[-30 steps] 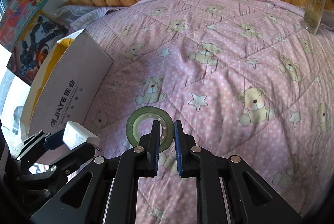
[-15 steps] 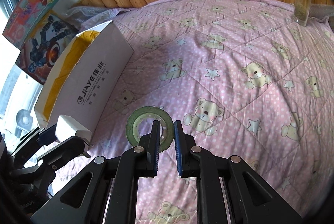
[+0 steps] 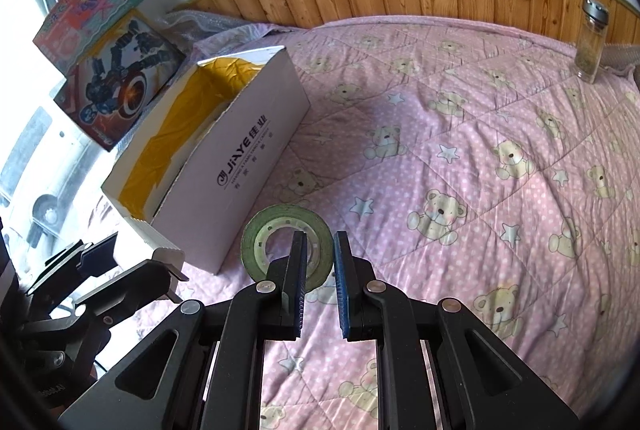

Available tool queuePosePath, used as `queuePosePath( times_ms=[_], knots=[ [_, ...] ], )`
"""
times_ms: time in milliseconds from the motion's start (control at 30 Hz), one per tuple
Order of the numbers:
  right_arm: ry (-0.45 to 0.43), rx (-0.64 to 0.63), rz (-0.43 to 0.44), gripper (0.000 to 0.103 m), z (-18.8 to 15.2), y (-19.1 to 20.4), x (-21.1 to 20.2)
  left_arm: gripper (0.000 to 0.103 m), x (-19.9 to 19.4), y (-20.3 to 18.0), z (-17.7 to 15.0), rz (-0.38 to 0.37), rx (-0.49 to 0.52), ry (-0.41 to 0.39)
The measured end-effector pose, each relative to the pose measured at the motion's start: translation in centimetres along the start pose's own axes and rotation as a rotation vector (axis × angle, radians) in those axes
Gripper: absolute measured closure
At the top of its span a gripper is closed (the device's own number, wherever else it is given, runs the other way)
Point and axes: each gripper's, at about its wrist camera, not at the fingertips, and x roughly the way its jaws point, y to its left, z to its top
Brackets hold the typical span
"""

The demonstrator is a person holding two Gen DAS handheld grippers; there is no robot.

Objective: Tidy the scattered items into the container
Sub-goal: 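Lift the charger and tape roll and carry both over the white box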

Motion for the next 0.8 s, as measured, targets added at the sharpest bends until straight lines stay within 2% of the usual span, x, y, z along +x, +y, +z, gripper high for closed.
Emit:
queuePosePath(
  times_ms=[333, 800],
  knots=[
    [-0.028, -0.058, 0.021, 0.09, 0.3, 4.5, -1.1, 0.056, -3.7, 2.2, -0.1, -0.007, -0.029, -0.057],
    [-0.051, -0.162, 0.057, 0.09, 2.8, 11.4, -1.0, 0.056, -7.5, 7.2, 0.7, 0.009, -0.118, -0.135]
  ],
)
